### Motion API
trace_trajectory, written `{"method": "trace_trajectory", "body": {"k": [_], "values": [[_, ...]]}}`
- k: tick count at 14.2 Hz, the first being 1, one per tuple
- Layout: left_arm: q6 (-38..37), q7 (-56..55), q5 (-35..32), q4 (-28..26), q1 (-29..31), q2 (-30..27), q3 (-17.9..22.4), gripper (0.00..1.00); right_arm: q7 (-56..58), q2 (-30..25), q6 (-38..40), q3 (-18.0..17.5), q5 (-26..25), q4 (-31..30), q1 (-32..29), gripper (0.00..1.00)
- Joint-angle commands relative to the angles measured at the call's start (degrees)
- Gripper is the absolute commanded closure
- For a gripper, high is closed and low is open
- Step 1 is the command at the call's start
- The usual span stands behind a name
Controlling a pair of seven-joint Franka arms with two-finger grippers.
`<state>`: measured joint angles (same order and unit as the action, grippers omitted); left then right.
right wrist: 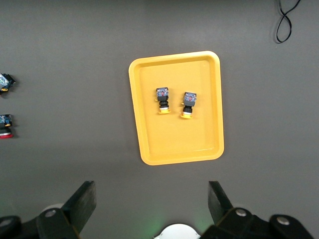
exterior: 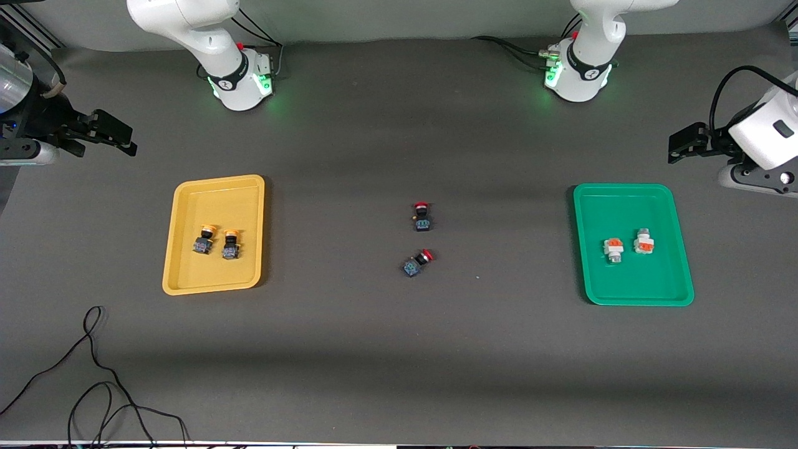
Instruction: Place green and yellow buttons in trays
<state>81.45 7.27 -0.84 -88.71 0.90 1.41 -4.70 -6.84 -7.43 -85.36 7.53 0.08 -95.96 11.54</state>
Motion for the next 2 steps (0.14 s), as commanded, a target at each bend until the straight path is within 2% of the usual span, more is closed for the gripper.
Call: {"method": "trace_trajectory", "body": {"k": [1, 2], "values": [[0.64, -0.85, 0.67, -1.29, -0.98, -1.67, 1.0, 0.0, -1.51, 0.57, 1.25, 0.9, 1.59, 1.39, 0.06, 0.0], [0.56, -0.85, 0.67, -1.29, -0.98, -1.59, 1.0, 0.0, -1.6, 0.49, 1.59, 1.25, 2.63, 1.39, 0.06, 0.0]]}}
